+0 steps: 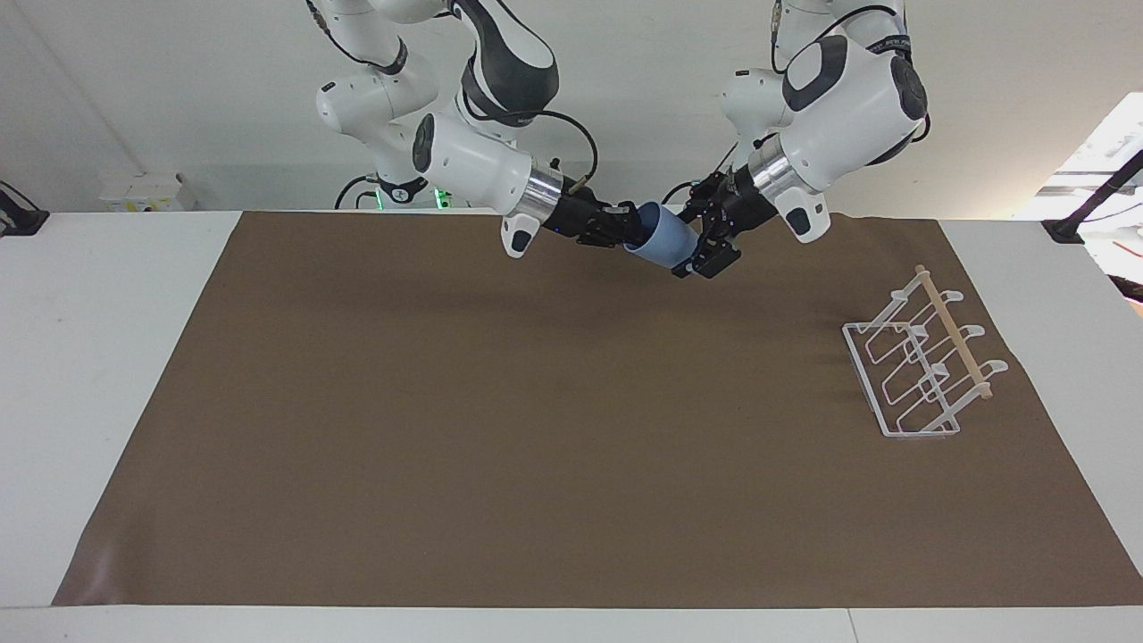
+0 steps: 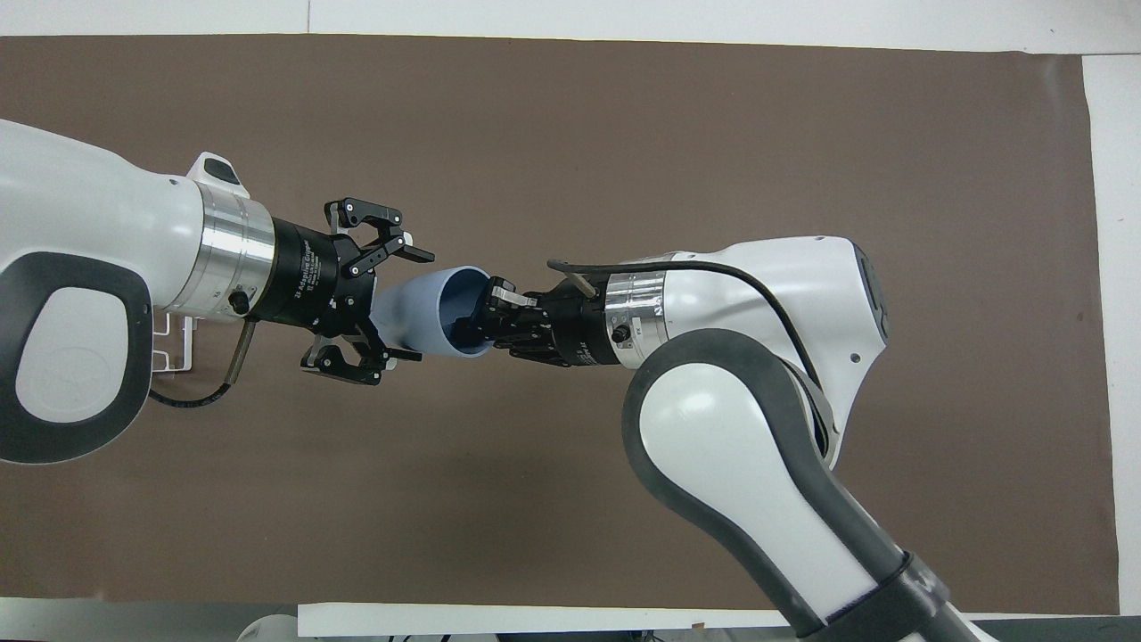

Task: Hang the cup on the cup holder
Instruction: 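Close the left gripper on the cup's open rim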

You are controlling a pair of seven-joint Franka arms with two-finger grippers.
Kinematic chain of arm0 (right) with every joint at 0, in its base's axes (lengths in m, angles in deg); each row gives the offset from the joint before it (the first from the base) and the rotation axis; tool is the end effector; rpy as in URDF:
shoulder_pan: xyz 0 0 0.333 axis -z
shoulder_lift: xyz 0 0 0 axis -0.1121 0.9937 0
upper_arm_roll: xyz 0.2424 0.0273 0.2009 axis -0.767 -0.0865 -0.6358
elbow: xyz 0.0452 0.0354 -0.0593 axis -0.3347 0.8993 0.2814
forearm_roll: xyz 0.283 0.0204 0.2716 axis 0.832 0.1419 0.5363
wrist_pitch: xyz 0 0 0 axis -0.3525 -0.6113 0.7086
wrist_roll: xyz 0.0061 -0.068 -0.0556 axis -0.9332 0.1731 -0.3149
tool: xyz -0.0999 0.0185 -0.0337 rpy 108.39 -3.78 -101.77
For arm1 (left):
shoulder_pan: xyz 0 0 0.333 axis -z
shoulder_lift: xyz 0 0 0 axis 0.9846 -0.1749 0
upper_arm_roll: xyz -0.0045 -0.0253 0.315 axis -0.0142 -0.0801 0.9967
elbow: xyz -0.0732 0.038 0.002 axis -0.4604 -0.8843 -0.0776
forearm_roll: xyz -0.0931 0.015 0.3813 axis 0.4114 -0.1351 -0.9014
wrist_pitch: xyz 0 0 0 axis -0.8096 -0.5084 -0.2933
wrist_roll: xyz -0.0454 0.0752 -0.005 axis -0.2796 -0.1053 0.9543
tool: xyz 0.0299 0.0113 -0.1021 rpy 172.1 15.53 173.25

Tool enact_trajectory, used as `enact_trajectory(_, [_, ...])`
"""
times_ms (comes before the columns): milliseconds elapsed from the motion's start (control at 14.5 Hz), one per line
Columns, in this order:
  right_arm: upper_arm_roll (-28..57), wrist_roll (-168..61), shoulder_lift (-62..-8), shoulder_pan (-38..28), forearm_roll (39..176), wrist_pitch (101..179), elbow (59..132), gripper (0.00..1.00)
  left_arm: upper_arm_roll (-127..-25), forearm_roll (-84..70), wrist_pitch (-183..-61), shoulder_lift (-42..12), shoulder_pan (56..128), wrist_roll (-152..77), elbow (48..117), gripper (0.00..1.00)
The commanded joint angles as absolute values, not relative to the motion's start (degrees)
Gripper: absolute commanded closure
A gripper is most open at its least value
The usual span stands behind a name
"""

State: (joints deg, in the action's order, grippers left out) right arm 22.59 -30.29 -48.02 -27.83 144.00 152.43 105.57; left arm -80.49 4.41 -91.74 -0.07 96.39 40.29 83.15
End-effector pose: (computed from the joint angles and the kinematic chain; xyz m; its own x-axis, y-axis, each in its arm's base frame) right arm 0.4864 0.3462 0.4856 0.9234 -0.1960 -0.3300 -0.3835 -0.5060 -0.7726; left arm 0.4781 -0.2677 0.5437 0.1376 0.8125 -0.5664 0.9797 -0.1957 -0.0426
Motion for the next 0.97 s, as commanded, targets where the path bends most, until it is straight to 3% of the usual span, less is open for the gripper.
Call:
enact_trajectory(0, [22.79,-29.78,-48.24,-28.1,145.12,153.04,105.69,1.0,-80.0,4.78,-93.46,0.79,97.33,40.98,85.37,0.0])
enact_trajectory(415, [22.79,-29.78,-48.24,-28.1,145.12,153.13,105.69,1.0,-80.0,3.81,-93.55,1.05,97.24,40.71,86.78,0.0])
enact_trajectory(553, [22.79,-29.86,-48.24,-28.1,145.12,153.13,105.69,1.0,-80.0,3.46,-93.2,1.05,97.15,40.8,86.95,0.05])
enact_trajectory(691, [22.79,-29.87,-48.24,-28.02,145.12,153.13,105.69,1.0,-79.92,3.28,-92.76,1.05,97.15,41.06,86.87,0.25])
enact_trajectory(899, [22.79,-29.78,-48.24,-28.02,145.12,153.22,105.69,1.0,-80.09,-3.99,-93.37,0.96,97.68,40.63,86.34,0.69])
